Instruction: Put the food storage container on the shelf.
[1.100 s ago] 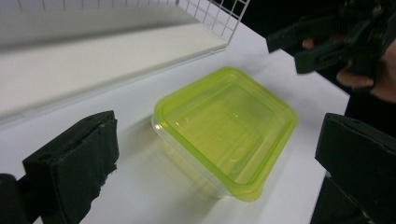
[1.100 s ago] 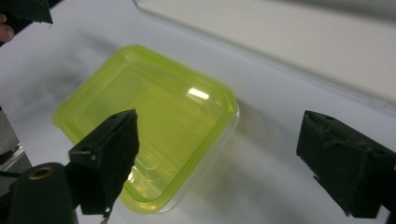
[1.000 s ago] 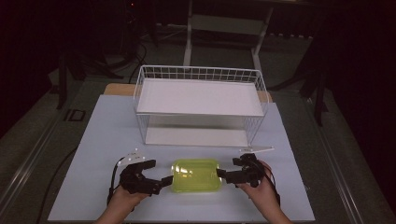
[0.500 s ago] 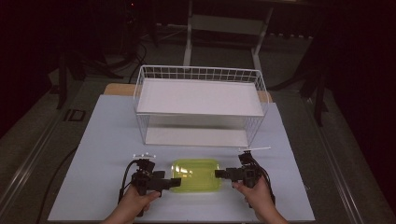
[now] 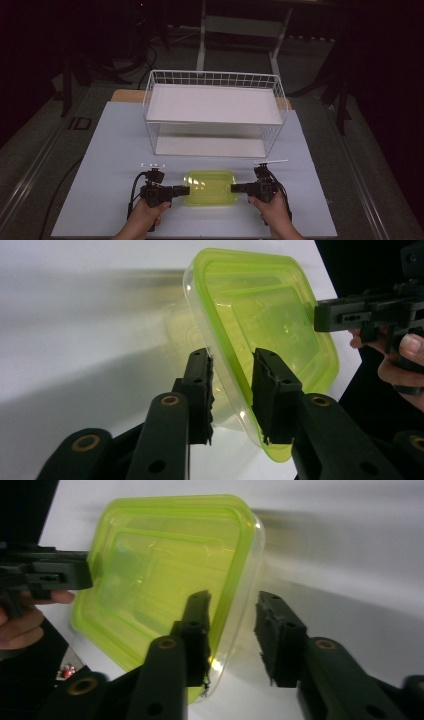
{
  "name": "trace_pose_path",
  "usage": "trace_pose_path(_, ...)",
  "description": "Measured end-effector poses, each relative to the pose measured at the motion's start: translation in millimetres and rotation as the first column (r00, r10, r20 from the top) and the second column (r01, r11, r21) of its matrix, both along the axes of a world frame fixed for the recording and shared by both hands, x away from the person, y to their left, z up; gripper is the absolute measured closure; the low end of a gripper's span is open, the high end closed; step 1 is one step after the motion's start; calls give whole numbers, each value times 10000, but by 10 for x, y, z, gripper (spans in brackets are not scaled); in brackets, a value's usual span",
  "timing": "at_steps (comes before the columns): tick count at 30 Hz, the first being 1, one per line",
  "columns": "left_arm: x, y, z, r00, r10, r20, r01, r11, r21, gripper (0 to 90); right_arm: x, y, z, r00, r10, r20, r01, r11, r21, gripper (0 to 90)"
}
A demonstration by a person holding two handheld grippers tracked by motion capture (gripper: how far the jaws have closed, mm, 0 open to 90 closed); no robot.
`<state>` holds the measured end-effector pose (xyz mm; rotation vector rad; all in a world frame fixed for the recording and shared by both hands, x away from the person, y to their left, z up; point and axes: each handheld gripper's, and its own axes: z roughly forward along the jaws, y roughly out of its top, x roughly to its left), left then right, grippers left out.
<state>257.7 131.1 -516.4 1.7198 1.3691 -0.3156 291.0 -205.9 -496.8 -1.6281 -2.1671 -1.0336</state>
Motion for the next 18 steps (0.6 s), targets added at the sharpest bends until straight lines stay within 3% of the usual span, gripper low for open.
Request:
trace_pose_path(9,-58,-22,30,10000,-10,-42,10,10000,30,753,-47,42,38,9999,111,-96,-112,9999,-67,755)
trace_pose_path(11,-86,-22,36,9999,51,-143,-53,9998,-197,773,-74,45,57,9999,136,-17,-137,9998,-115,767)
trace_pose_path(18,-143,-78,119,9998,66,204,-70,9999,157,797,-105,28,120,9991,-102,409,107,9999,-135,790)
